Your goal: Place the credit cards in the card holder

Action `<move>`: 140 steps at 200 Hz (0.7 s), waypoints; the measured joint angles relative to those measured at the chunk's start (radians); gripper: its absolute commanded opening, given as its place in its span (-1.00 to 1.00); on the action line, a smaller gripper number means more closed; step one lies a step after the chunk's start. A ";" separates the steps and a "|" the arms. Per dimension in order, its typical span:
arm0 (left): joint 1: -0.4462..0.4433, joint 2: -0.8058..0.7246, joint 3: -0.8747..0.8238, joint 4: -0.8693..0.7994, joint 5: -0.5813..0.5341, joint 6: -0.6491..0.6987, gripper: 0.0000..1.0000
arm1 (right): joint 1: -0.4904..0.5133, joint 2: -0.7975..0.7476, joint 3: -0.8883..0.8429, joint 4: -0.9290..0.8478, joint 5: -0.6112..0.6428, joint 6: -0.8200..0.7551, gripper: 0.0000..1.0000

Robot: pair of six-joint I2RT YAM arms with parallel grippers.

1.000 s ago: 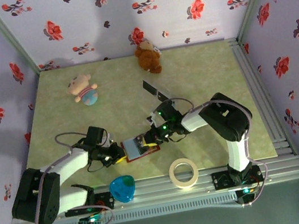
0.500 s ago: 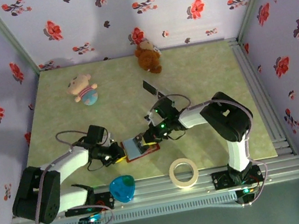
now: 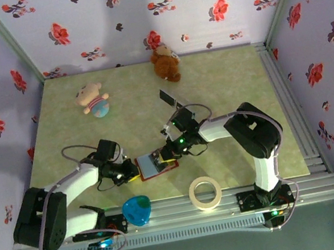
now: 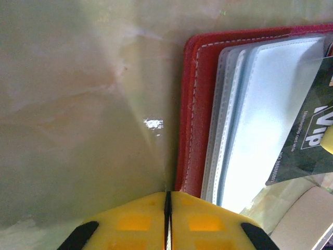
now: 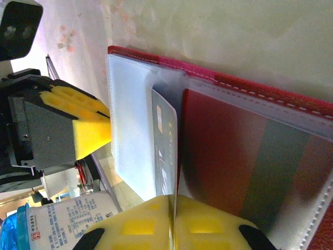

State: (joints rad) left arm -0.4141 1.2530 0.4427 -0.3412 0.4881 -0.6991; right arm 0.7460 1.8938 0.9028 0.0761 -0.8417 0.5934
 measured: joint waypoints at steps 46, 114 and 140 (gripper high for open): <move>0.000 -0.021 0.000 -0.012 -0.010 0.000 -0.76 | 0.024 -0.008 -0.001 0.026 0.027 0.019 -0.83; -0.006 -0.024 -0.002 -0.011 -0.019 0.000 -0.77 | 0.037 -0.008 -0.034 0.119 0.061 0.090 -0.76; -0.006 -0.024 -0.005 -0.010 -0.022 0.000 -0.77 | 0.038 -0.008 -0.046 0.148 0.066 0.110 -0.76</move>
State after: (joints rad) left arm -0.4206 1.2285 0.4374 -0.3508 0.4660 -0.6994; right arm 0.7837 1.8862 0.8570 0.2241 -0.7757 0.7033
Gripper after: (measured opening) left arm 0.118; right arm 0.122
